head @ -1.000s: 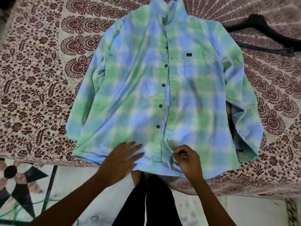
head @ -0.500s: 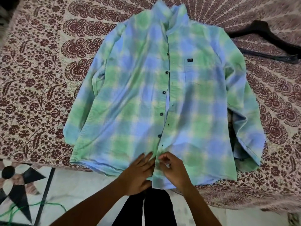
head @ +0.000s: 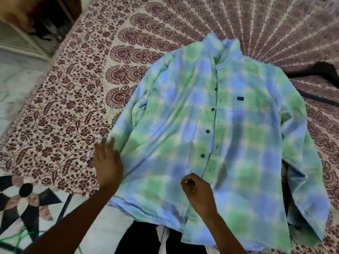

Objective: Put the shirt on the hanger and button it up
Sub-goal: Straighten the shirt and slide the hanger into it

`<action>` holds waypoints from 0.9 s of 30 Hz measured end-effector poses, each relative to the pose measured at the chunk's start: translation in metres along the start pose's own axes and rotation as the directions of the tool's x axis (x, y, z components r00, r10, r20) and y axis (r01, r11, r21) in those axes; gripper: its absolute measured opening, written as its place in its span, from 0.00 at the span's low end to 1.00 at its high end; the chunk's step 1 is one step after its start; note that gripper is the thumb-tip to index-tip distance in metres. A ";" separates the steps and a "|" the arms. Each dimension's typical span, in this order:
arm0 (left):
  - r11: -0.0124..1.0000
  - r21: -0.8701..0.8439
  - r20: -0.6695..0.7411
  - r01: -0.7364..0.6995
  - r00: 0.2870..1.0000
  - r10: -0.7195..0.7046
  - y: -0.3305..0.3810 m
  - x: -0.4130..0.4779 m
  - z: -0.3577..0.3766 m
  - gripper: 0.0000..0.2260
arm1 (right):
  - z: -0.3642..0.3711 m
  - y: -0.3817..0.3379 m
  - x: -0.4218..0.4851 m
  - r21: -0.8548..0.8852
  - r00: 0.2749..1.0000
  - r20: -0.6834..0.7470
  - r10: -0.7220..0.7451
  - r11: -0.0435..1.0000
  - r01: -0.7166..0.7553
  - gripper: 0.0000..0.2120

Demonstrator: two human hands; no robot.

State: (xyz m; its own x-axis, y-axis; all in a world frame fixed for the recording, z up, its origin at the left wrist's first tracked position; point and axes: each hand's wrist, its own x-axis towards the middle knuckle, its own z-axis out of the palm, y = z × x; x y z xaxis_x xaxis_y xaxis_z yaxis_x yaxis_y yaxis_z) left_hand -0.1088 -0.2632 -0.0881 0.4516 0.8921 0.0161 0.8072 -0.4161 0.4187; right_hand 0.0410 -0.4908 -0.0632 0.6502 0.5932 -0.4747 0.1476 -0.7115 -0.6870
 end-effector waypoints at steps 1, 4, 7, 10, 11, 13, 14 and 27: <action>0.990 0.016 0.020 0.141 0.990 -0.141 -0.007 0.013 -0.007 0.21 | 0.006 -0.012 0.008 0.018 1.000 -0.003 -0.029 0.999 0.029 0.06; 0.925 0.049 0.320 0.377 0.872 -0.372 -0.034 0.050 -0.022 0.25 | 0.029 -0.057 0.035 0.076 0.995 -0.007 -0.104 0.992 0.104 0.06; 0.937 -0.066 0.458 0.342 0.845 -0.276 -0.045 0.078 -0.035 0.09 | 0.060 -0.103 0.059 0.302 0.992 0.015 -0.126 0.946 0.116 0.05; 0.827 -0.423 0.445 0.370 0.880 -0.167 -0.055 0.102 -0.058 0.05 | 0.096 -0.151 0.078 0.569 0.991 0.103 -0.082 0.822 0.009 0.03; 0.756 -0.515 0.445 0.403 0.880 -0.167 -0.065 0.113 -0.065 0.05 | 0.111 -0.166 0.085 0.598 0.989 0.139 -0.049 0.800 -0.044 0.05; 0.745 -0.536 0.404 0.397 0.895 -0.187 -0.093 0.140 -0.072 0.08 | 0.140 -0.186 0.100 0.580 0.992 0.116 0.046 0.808 -0.105 0.12; 0.787 -0.483 0.390 0.384 0.899 -0.200 -0.104 0.154 -0.076 0.13 | 0.152 -0.194 0.106 0.579 0.993 0.057 0.104 0.807 -0.118 0.14; 0.842 -0.481 0.502 0.244 0.864 0.036 -0.140 0.258 -0.118 0.16 | 0.196 -0.272 0.173 0.821 0.905 0.034 0.423 0.505 -0.267 0.16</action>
State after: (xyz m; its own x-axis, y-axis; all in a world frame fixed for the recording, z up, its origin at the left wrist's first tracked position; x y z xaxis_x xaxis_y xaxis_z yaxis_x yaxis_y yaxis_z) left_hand -0.1505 0.0456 -0.0357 0.6101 0.6674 -0.4270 0.6073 -0.0478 0.7931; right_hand -0.0326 -0.1213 -0.0659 0.6258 0.2487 -0.7393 -0.7109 -0.2082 -0.6717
